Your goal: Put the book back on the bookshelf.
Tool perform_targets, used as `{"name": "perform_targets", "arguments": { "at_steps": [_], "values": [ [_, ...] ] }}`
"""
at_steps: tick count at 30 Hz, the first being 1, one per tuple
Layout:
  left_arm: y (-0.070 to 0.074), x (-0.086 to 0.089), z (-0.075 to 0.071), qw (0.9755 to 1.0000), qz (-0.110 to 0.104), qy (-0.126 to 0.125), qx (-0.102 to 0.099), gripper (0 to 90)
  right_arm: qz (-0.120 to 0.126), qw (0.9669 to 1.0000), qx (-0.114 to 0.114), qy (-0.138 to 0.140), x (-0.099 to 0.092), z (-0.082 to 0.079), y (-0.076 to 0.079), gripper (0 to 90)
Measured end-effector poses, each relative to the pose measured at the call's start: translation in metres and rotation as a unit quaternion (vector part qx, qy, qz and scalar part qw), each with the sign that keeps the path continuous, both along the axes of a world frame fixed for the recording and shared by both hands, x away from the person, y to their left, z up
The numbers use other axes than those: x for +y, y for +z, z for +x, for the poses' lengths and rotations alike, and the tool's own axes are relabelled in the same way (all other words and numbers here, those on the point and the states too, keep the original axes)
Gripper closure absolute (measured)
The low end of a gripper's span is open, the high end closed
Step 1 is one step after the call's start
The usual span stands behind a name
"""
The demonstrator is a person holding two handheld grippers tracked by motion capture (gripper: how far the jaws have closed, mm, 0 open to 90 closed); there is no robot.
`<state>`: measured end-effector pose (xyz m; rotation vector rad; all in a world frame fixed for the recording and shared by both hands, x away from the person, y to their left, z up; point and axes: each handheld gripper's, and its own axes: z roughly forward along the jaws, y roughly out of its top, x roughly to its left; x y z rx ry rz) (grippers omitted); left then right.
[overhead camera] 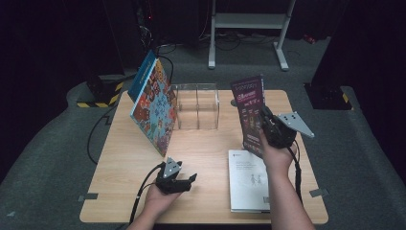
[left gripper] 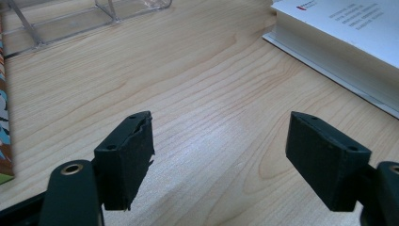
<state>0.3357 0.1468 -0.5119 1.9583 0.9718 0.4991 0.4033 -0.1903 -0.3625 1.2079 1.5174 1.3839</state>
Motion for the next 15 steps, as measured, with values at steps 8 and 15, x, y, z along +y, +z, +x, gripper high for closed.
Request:
{"name": "perform_targets", "arguments": {
  "at_steps": [8, 15],
  "values": [
    [0.0, -0.003, -0.001, 1.0, 0.001, -0.004, 0.002, 24.1, 0.006, 1.0, -0.004, 0.003, -0.004, -0.017, -0.004, 84.4],
    [0.0, -0.004, -0.004, 0.9999, 0.007, -0.008, -0.002, 24.2, 0.002, 0.9998, -0.013, 0.015, -0.01, -0.041, -0.012, 84.5]
  ]
}}
